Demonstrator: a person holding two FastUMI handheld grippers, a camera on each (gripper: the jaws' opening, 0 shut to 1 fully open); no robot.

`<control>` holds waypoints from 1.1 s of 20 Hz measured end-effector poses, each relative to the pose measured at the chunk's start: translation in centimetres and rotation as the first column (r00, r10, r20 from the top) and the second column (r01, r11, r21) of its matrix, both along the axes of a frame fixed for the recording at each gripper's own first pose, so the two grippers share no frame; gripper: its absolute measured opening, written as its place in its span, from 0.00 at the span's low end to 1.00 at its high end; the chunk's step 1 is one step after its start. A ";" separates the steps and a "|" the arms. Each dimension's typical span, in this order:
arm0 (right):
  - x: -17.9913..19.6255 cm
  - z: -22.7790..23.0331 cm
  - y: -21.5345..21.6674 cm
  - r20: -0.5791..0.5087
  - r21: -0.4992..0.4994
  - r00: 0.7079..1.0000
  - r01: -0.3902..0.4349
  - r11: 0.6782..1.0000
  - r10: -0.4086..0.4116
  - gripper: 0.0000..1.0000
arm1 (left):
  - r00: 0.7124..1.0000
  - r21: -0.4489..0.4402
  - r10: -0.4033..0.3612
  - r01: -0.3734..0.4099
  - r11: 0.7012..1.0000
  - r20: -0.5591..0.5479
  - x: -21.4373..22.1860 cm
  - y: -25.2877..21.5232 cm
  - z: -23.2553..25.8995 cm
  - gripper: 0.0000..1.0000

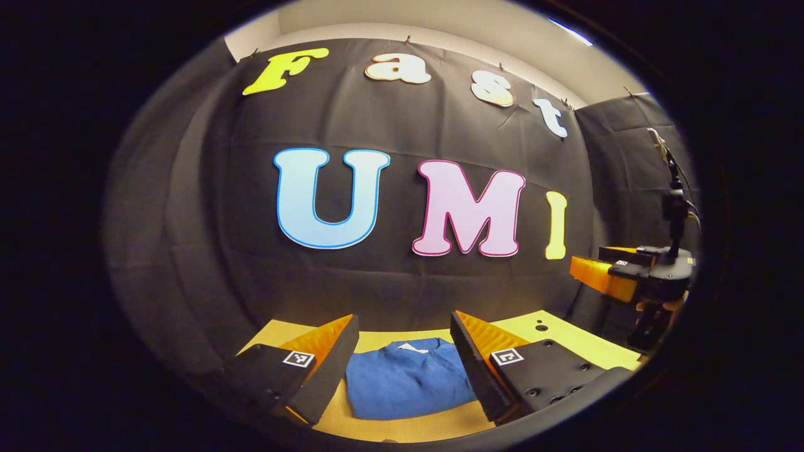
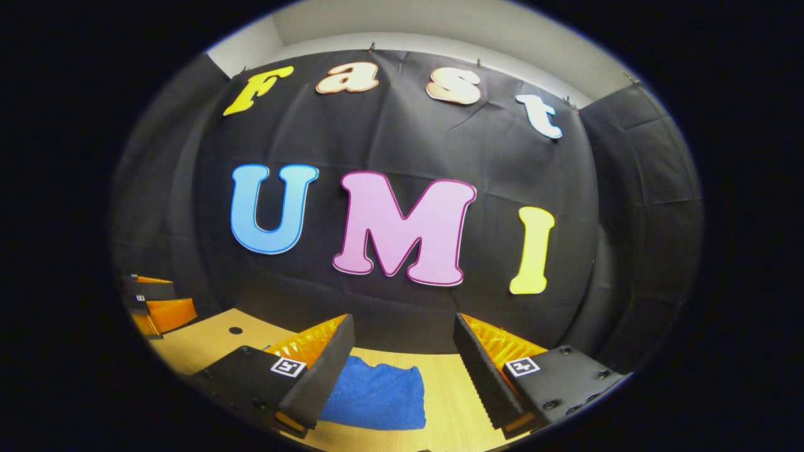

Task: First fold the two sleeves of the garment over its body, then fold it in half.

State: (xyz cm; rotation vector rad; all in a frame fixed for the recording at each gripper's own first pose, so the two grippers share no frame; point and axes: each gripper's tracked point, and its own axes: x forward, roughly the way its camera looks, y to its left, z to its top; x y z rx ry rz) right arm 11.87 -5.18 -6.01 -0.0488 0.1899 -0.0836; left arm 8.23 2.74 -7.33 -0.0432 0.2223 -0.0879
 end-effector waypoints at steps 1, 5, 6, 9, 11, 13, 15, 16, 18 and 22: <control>-1.2 0.7 -0.2 -0.004 0.012 1.000 0.018 1.000 -0.018 0.96 | 1.000 -0.006 -0.005 0.005 1.000 -0.005 -1.4 -0.3 0.6 0.84; -5.0 1.1 0.6 -0.054 0.049 0.998 0.034 0.998 -0.031 0.96 | 1.000 -0.039 0.016 -0.016 0.999 0.012 -4.9 -1.1 3.3 0.84; -6.1 0.7 1.0 -0.075 0.057 0.997 0.030 0.998 -0.026 0.96 | 1.000 -0.034 0.027 -0.026 0.999 0.007 -5.6 -1.0 3.5 0.84; -8.5 1.5 2.7 -0.086 0.098 0.996 0.012 0.995 -0.003 0.99 | 0.998 -0.010 0.068 -0.068 0.998 -0.004 -7.5 -0.8 4.1 0.84; -10.1 2.0 3.5 -0.084 0.107 0.996 -0.006 0.994 0.015 0.99 | 0.996 0.008 0.085 -0.085 0.996 -0.008 -8.8 -0.8 4.5 0.84; -11.3 2.7 3.4 -0.069 0.092 0.997 -0.013 0.996 0.020 0.96 | 0.996 0.029 0.090 -0.091 0.995 0.016 -9.7 -1.0 5.0 0.84; -12.0 3.3 3.8 -0.044 0.119 0.999 -0.023 0.993 0.029 0.96 | 0.996 0.035 0.072 -0.074 0.997 0.050 -10.2 -1.7 5.7 0.84; -12.1 3.7 4.1 -0.028 0.133 0.999 -0.033 0.991 0.037 0.99 | 0.996 0.035 0.066 -0.068 0.997 0.057 -10.3 -1.9 5.8 0.84; -12.0 4.7 4.1 0.011 0.129 0.999 -0.048 0.990 0.047 0.99 | 0.995 0.027 0.079 -0.080 0.996 0.055 -10.2 -1.8 6.0 0.84; -12.0 6.0 5.7 0.095 0.116 0.991 -0.109 0.987 0.099 0.99 | 0.982 -0.003 0.116 -0.117 0.993 0.150 -10.8 -1.6 7.5 0.84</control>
